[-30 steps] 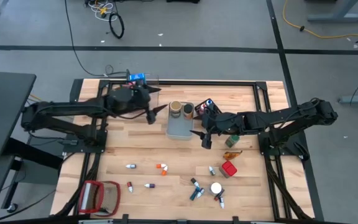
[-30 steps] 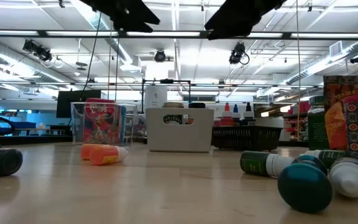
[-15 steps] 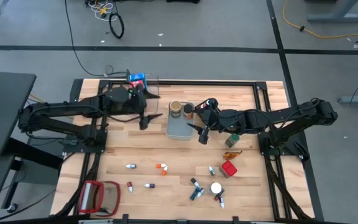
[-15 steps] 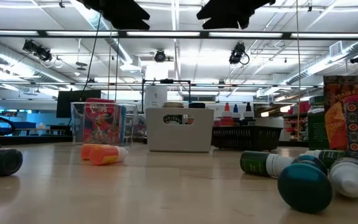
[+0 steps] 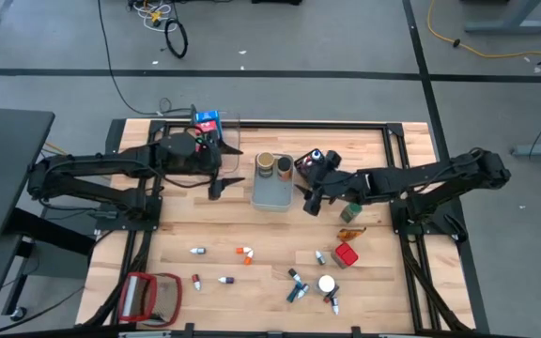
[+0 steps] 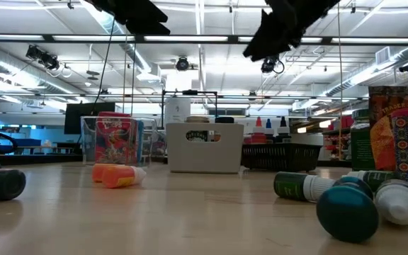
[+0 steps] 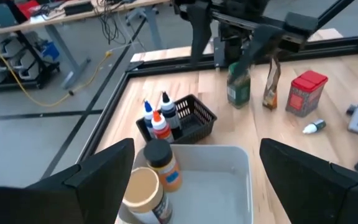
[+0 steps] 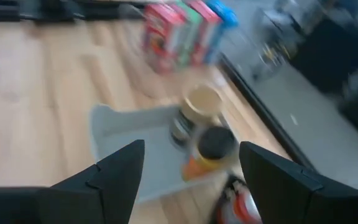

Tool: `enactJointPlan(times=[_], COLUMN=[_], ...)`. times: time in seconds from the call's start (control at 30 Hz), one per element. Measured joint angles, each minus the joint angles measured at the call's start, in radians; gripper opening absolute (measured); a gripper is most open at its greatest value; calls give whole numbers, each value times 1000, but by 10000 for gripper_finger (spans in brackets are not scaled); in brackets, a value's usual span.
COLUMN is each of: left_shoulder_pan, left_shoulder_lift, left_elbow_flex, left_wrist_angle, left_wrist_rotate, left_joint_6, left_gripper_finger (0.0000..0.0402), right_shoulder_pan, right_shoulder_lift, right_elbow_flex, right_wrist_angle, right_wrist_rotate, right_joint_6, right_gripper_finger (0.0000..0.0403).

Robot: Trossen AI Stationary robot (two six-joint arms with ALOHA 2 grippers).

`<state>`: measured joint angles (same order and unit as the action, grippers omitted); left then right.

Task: Pick & Place Kitchen Items
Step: Put the green seasoning bottle into the gray bin

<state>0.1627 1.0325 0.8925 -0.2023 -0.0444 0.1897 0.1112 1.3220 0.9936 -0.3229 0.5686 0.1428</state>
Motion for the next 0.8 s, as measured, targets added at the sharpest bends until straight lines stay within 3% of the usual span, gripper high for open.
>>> enactJointPlan(times=[0.13, 0.27, 0.4, 0.8], left_shoulder_pan=[0, 0, 0, 0], left_shoulder_lift=[0, 0, 1, 2], left_elbow_flex=[0, 0, 0, 0], left_wrist_angle=[-20, -37, -33, -42], left_wrist_rotate=[0, 0, 0, 12], left_joint_6=[-12, -18, -40, -68], left_gripper_finger=[355, 355, 355, 355], right_shoulder_pan=[-6, -5, -5, -5], right_shoulder_lift=[-17, -27, -27, -27], right_elbow_flex=[0, 0, 0, 0], right_wrist_angle=[-190, -369, -472, -792], right_wrist_rotate=[12, -104, -175, -225], right_joint_6=[150, 280, 373, 652], right_gripper_finger=[274, 274, 274, 274])
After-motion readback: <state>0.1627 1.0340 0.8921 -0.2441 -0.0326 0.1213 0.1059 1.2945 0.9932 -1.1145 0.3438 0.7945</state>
